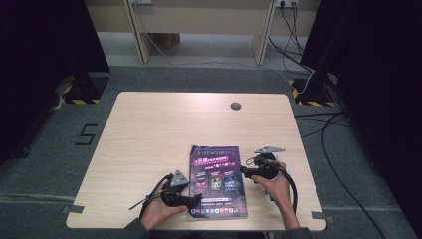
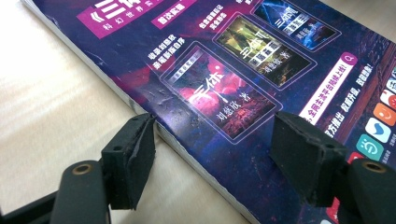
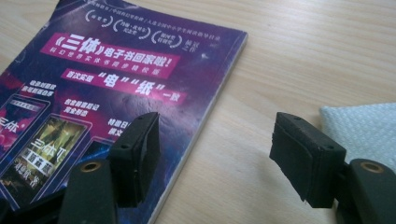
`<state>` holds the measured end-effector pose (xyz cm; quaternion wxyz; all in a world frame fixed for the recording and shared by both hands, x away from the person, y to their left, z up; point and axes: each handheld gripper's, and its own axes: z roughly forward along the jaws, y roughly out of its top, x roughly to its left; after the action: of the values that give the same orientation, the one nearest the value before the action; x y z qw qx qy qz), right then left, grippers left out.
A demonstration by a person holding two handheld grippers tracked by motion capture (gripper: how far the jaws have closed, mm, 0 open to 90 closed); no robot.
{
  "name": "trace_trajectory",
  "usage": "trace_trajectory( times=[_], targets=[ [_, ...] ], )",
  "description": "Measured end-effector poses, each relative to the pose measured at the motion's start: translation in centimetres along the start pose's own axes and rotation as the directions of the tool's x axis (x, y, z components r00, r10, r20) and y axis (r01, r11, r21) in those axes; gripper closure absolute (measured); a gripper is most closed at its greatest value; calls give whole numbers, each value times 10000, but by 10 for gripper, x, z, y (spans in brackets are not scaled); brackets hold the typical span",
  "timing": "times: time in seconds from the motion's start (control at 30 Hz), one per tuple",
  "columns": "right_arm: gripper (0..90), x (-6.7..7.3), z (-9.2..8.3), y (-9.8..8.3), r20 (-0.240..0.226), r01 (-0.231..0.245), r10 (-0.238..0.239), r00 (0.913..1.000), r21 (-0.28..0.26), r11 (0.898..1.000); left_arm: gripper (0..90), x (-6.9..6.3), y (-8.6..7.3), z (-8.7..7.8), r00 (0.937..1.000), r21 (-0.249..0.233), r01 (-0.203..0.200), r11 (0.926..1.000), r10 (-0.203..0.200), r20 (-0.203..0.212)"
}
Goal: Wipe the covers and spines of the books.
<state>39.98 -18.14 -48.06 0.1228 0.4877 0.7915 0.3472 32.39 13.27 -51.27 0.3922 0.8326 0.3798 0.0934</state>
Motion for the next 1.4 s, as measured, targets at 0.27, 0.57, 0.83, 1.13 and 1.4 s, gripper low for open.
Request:
trace_trajectory(
  times=[0.27, 0.57, 0.83, 1.13, 1.4],
  targets=[
    [299, 10, 6, -3, -61, 36, -35, 10000, 162, 9999, 289, -1, -2, -4, 9998, 166, -29, 9999, 26, 184],
    [308, 17, 13, -4, -87, 215, -212, 9997, 344, 9992, 239, 2, 1, -1, 9998, 108, 76, 9999, -78, 204],
    [406, 21, 20, -6, -304, 231, -216, 9993, 507, 9984, 229, 1, 1, -1, 9999, 172, 64, 9998, -66, 115],
    [458, 24, 24, -7, -425, 228, -205, 9989, 542, 9983, 244, -1, 0, -2, 9998, 247, 40, 9997, -44, 177],
    [438, 28, 27, -6, -414, -36, 54, 9991, 422, 9991, 256, -1, 1, -3, 9995, 322, 63, 9995, -73, 309]
  ],
)
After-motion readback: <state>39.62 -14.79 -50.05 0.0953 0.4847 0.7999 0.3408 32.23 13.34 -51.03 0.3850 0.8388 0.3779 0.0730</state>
